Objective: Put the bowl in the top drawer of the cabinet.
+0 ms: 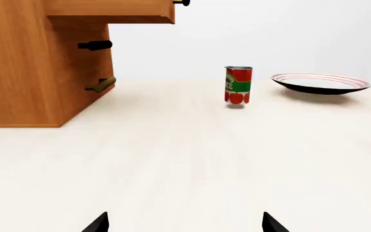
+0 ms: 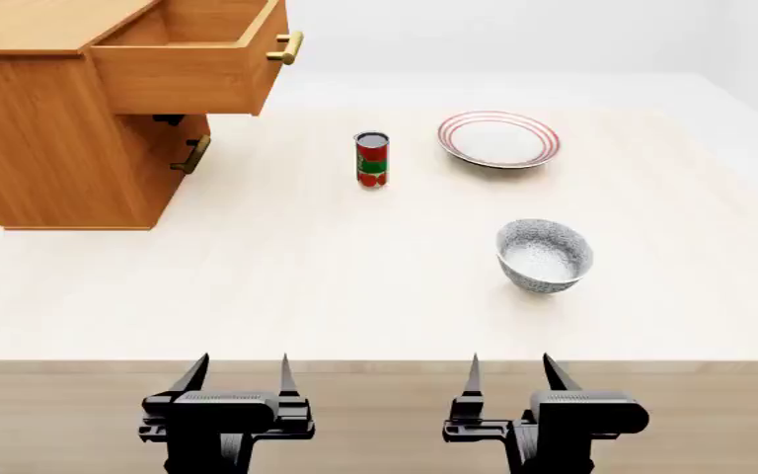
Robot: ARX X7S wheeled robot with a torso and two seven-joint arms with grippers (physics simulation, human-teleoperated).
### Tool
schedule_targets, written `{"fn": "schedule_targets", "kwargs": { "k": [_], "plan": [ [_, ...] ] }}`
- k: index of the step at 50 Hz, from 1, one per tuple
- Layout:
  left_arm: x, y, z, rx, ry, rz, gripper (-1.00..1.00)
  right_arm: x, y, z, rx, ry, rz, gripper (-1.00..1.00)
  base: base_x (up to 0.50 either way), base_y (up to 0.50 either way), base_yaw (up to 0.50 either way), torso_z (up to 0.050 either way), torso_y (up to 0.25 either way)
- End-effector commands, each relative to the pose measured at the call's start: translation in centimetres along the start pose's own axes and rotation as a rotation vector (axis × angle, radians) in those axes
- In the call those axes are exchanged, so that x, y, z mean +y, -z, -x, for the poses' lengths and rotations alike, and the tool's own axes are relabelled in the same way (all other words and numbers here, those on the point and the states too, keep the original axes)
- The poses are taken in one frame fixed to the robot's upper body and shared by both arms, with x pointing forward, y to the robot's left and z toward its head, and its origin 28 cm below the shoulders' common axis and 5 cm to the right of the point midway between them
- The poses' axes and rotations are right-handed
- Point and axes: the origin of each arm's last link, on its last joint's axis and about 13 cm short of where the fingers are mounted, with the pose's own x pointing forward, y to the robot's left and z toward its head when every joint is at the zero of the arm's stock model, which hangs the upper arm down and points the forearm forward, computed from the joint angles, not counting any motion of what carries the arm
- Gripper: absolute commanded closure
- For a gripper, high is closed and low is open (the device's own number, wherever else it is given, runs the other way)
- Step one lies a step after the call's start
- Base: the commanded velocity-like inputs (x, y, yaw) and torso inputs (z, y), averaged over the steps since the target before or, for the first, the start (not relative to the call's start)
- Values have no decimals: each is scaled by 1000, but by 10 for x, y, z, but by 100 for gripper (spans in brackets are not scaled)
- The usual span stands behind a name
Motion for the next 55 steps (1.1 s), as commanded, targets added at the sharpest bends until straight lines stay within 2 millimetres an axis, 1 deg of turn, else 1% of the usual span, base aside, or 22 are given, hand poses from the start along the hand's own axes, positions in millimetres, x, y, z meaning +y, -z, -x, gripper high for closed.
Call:
{"fn": "schedule_targets", "kwargs": {
  "k": [1,6,10,15,21,39,55],
  "plan": [
    [0,0,0,1,0,0,-100,1,0,-1,3,-1,-1,-100,0,0,0,0,0],
    [0,0,-1,5,1,0,-100,0,1,1,9,-7,-3,-100,0,0,0,0,0],
    [0,0,-1,7,2,-2,-100,2,0,-5,12,-9,-3,-100,0,200,0,0,0],
    [-1,0,-1,10,2,-2,-100,5,0,-12,14,-9,-3,-100,0,395,0,0,0],
    [0,0,0,11,3,-3,-100,7,0,-16,16,-9,-3,-100,0,435,0,0,0],
    [0,0,-2,13,4,-1,-100,7,-1,-17,18,-10,-6,-100,0,435,0,0,0],
    [0,0,-1,14,4,-1,-100,6,-1,-14,19,-11,-7,-100,0,434,0,0,0]
  ]
}}
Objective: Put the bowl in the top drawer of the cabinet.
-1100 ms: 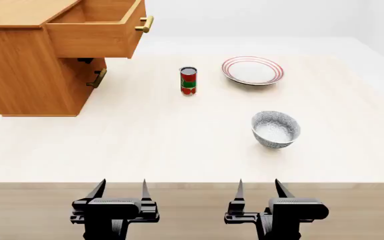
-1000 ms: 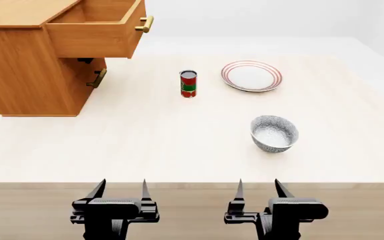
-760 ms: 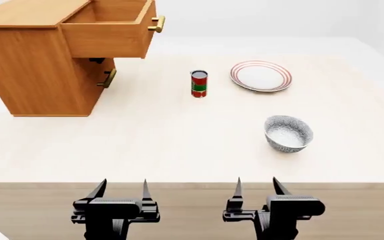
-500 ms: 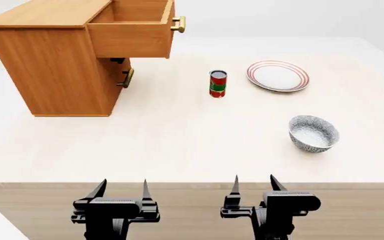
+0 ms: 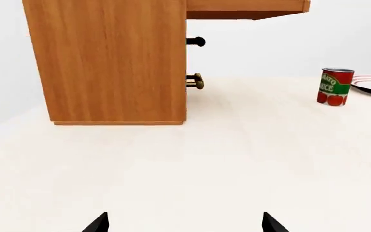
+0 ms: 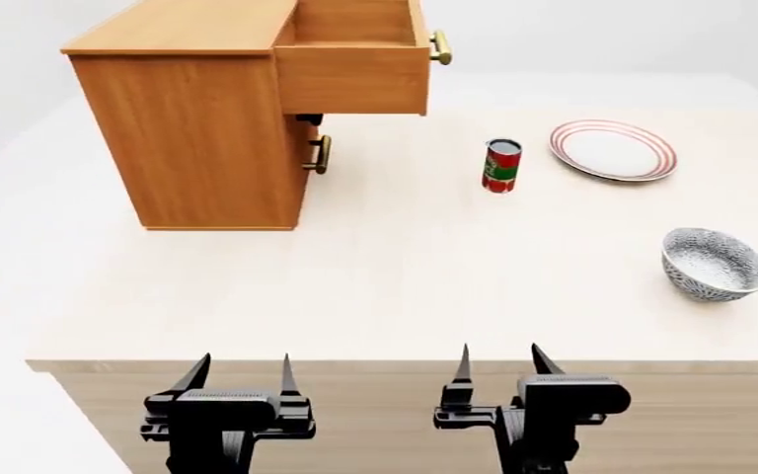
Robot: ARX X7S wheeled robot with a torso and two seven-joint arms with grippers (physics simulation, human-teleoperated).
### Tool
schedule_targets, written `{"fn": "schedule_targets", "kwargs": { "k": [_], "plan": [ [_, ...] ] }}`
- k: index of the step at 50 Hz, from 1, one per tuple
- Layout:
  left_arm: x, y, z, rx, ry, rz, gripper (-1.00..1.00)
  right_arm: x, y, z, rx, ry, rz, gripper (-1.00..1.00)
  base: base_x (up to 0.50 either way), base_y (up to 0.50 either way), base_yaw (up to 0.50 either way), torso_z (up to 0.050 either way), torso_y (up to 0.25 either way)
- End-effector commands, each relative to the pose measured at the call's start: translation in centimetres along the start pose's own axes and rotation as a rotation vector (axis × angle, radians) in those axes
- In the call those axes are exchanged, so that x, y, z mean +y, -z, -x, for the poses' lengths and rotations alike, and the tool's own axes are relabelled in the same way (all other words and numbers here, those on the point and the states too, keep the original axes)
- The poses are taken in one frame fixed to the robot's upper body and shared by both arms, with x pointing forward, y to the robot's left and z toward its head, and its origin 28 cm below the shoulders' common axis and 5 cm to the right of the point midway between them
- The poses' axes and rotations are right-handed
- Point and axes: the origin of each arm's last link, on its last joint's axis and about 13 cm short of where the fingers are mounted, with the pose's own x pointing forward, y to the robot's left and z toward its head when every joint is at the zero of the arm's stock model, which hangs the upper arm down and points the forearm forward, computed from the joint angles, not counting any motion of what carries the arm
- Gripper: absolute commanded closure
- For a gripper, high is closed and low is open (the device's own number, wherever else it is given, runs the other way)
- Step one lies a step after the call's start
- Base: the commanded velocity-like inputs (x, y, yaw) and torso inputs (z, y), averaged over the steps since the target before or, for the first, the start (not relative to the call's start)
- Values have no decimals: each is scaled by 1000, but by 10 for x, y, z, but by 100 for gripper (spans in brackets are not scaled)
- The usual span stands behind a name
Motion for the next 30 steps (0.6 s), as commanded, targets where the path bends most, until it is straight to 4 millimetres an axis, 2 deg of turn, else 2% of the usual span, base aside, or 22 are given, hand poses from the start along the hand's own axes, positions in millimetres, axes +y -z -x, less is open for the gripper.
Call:
{"fn": "schedule_targets", "kwargs": {
  "k": [1,3,19,25,30],
  "plan": [
    [0,0,0,1,0,0,-100,0,0,1,1,0,-1,-100,0,430,0,0,0],
    [0,0,0,1,0,0,-100,0,0,1,1,0,-2,-100,0,432,0,0,0],
    [1,-3,1,12,-2,3,-100,-4,-2,8,2,14,-9,-100,0,0,0,0,0],
    [4,-17,4,15,-22,24,-100,-9,-12,16,-8,34,-4,-100,0,0,0,0,0],
    [6,-36,9,-15,-25,60,-100,-10,-29,22,-33,46,0,-100,0,0,0,0,0]
  ]
}}
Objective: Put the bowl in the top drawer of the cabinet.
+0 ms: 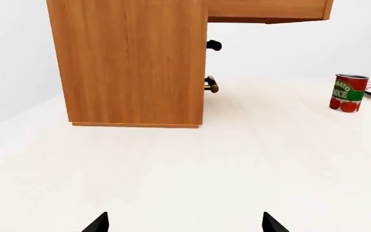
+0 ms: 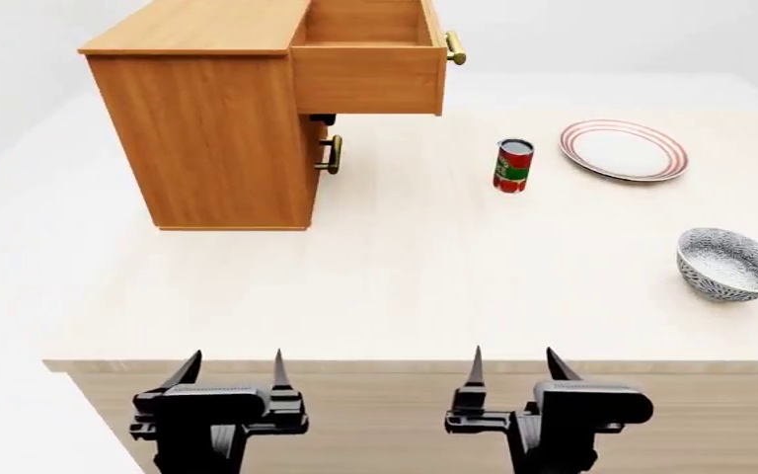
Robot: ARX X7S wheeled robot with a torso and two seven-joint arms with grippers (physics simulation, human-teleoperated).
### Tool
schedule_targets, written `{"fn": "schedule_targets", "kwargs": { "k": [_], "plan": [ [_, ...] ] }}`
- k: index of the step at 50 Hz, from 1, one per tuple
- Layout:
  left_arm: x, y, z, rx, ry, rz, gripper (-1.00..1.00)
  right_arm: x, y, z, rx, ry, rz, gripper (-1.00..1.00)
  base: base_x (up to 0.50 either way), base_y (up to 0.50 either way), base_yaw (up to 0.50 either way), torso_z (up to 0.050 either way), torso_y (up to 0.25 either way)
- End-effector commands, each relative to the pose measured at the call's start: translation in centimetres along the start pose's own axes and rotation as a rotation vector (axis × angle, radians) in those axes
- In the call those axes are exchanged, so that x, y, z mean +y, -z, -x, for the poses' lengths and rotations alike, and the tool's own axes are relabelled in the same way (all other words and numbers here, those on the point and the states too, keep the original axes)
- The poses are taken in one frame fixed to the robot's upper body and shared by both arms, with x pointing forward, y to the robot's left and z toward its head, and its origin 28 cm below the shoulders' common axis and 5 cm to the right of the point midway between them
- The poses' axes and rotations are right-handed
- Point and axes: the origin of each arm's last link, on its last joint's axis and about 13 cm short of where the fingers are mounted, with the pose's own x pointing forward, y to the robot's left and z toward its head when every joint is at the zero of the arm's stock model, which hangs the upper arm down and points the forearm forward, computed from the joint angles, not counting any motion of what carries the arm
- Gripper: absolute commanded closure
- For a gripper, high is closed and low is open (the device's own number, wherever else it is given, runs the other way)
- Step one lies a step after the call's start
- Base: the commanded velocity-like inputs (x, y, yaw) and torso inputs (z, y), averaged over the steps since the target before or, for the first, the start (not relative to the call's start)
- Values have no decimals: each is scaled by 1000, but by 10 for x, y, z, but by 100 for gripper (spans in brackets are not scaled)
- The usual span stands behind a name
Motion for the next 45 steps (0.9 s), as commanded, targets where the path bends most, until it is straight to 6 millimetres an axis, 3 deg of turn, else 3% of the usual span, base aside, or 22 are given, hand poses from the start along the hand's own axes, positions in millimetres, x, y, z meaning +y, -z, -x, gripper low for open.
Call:
{"fn": "schedule_targets", "kwargs": {
  "k": [1,17,34,39,45],
  "plan": [
    [2,-29,8,-27,-5,50,-100,-5,-26,11,-32,21,7,-100,0,0,0,0,0],
    [12,-108,33,-111,93,118,-100,-11,-115,18,-106,-18,38,-100,0,0,0,0,0],
    [17,-217,7,-316,279,170,-100,-26,-244,37,-268,-78,169,-100,0,0,0,0,0],
    [25,-246,-7,-380,303,152,-100,-31,-274,41,-294,-95,173,-100,0,0,0,0,0],
    [27,-263,-22,-409,320,111,-100,-39,-297,38,-317,-86,193,-100,29,0,0,0,0]
  ]
}}
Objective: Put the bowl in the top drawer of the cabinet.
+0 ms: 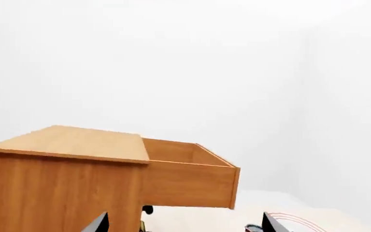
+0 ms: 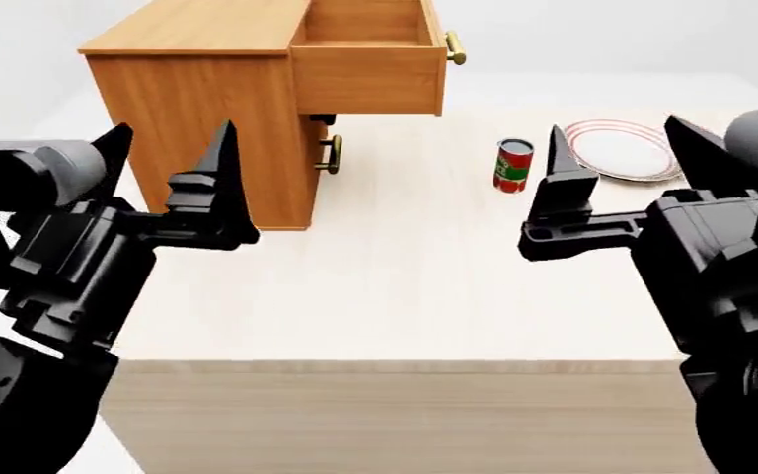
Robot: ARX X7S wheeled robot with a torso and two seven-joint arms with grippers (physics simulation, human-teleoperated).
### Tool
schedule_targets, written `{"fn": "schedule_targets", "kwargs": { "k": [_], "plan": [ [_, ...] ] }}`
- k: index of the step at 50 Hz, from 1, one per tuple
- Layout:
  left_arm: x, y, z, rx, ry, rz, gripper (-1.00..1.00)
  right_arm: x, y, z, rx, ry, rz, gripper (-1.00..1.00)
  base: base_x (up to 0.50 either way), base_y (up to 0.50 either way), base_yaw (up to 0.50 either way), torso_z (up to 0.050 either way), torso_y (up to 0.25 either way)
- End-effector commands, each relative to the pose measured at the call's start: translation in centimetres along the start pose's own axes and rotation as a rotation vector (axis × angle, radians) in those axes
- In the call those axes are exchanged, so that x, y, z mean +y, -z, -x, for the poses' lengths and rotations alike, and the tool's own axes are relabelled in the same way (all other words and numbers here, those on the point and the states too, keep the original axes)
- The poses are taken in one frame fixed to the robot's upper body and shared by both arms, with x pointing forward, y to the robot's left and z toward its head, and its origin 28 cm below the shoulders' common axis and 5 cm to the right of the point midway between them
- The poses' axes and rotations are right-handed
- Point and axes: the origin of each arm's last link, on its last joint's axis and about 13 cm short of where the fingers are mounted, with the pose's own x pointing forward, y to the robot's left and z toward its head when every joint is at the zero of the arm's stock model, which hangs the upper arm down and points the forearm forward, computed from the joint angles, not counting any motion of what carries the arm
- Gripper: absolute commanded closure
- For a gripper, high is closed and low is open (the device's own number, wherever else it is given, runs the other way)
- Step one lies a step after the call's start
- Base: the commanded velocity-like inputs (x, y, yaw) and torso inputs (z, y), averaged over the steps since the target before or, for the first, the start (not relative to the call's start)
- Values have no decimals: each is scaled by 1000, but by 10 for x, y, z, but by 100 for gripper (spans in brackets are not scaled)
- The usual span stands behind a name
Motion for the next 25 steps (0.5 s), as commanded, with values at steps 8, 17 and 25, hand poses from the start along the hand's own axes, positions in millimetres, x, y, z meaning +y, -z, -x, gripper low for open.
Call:
{"fn": "schedule_targets", "kwargs": {
  "k": [8,17,25],
  "plan": [
    [4,-67,-45,-104,104,-83,-100,-28,-79,-2,-117,-13,178,-100,161,0,0,0,0],
    [7,-100,-64,-130,83,-77,-100,-38,-107,-12,-143,-6,219,-100,193,0,0,0,0],
    [6,-115,-70,-161,87,-111,-100,-45,-124,-20,-169,4,237,-100,208,0,0,0,0]
  ]
}}
